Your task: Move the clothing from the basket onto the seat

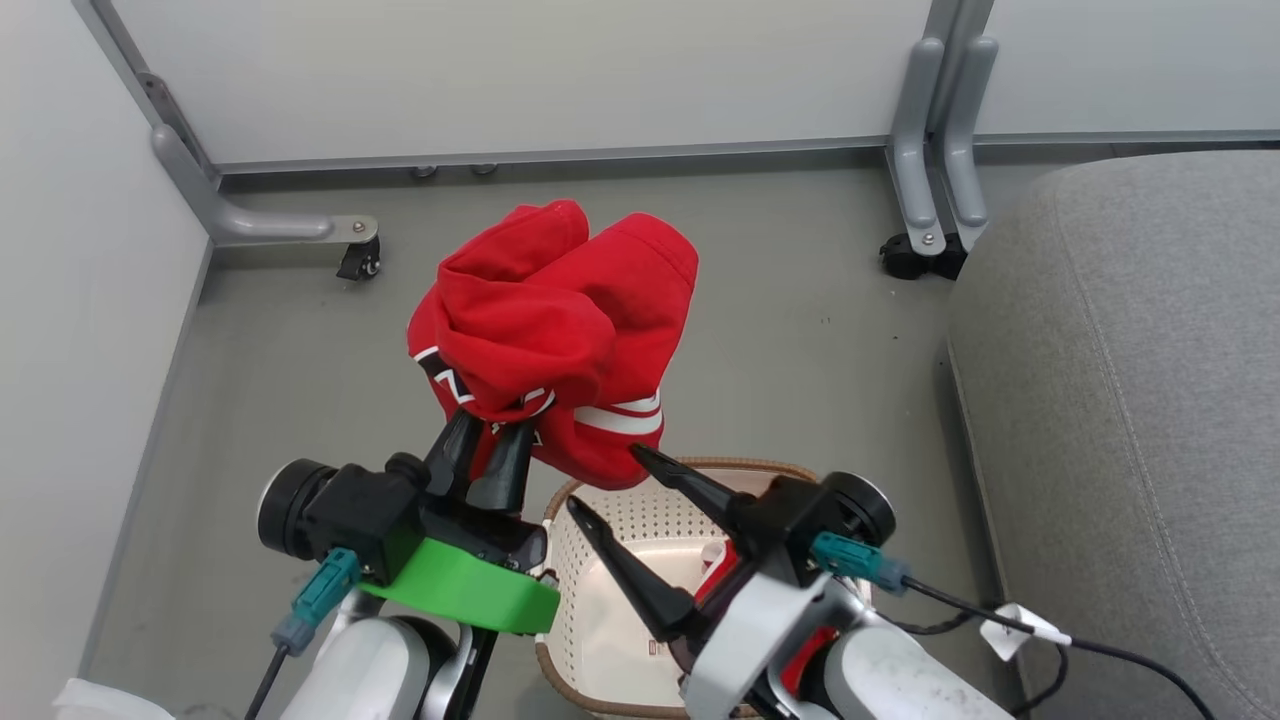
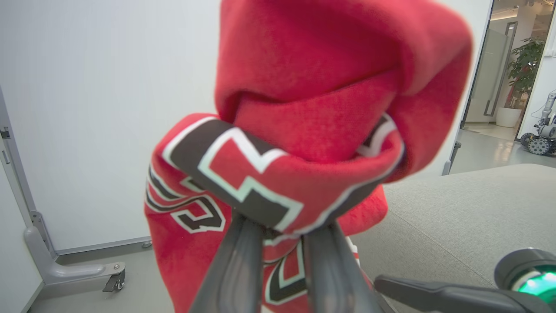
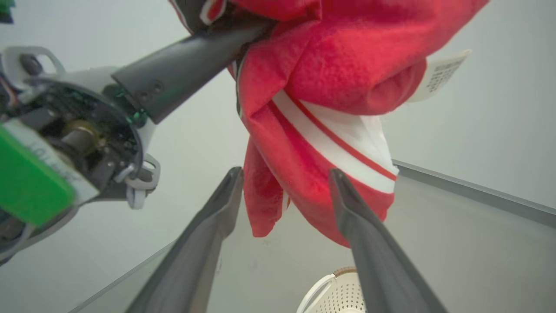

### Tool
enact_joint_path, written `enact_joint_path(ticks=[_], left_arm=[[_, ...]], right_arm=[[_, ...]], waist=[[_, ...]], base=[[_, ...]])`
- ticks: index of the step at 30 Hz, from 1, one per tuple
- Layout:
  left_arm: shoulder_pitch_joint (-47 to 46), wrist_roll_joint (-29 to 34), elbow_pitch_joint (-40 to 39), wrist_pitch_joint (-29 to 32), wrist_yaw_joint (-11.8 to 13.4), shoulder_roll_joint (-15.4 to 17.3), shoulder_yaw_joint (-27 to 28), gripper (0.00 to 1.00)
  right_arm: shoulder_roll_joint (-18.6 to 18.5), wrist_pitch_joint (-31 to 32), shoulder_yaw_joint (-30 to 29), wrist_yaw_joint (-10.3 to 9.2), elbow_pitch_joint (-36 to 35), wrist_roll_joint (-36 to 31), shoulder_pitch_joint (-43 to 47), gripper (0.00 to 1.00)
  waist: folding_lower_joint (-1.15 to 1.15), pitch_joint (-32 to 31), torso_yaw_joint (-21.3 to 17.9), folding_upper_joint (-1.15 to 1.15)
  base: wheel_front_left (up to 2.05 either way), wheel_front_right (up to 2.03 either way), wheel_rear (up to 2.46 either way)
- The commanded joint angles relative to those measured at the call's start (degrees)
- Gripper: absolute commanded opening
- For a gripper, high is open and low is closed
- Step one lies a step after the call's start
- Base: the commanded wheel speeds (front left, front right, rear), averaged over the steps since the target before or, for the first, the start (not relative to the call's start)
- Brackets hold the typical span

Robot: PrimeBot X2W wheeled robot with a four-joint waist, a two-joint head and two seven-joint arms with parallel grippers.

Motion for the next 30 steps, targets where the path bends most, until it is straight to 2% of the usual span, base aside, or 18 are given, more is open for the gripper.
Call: enact_joint_path(ticks=[1, 10, 19, 20, 22, 23, 30], left_arm=[[-1.2, 0.2, 0.0, -0.3, -0.1, -0.3, 0.0, 0.00], [-2.2, 0.4, 0.5, -0.3, -0.5, -0.8, -1.6, 0.00], [-3.0, 0.1, 0.7, -0.1, -1.1, -1.3, -2.8, 0.00], [-3.0, 0.0, 0.8, -0.1, -1.1, -1.3, -2.9, 0.00], [-3.2, -0.2, 0.9, -0.2, -1.2, -1.5, -3.1, 0.00], [-3.2, -0.2, 1.0, -0.2, -1.2, -1.5, -3.1, 0.00], [-3.2, -0.5, 1.3, -0.6, -1.0, -1.4, -3.3, 0.00]], right_arm=[[0.2, -0.8, 1.0, 0.00, 1.2, 0.4, -2.0, 1.00], [1.8, -4.6, 5.7, -0.01, 12.1, 2.7, -11.8, 1.00], [1.9, -8.3, 9.8, -0.01, 17.9, 8.1, -18.8, 1.00], [1.9, -8.5, 10.3, 0.00, 18.6, 8.6, -19.4, 0.82], [1.9, -8.9, 11.1, -0.01, 19.6, 9.6, -20.3, 0.16], [1.9, -8.9, 11.5, 0.00, 20.1, 10.0, -20.8, 0.00], [1.9, -10.4, 13.2, -0.01, 22.9, 12.9, -22.9, 0.00]], waist=[[0.00, 0.6, 0.6, 0.00], [0.00, 1.6, 2.0, 0.00], [0.00, 2.4, 2.7, 0.00], [0.00, 2.5, 2.8, 0.00], [0.00, 2.5, 3.1, 0.00], [0.00, 2.5, 3.1, 0.00], [0.00, 2.3, 3.2, 0.00]], base=[[0.00, 0.00, 0.00], [0.00, 0.00, 0.00], [0.00, 0.00, 0.00], [0.00, 0.00, 0.00], [0.00, 0.00, 0.00], [0.00, 0.00, 0.00], [0.00, 0.00, 0.00]])
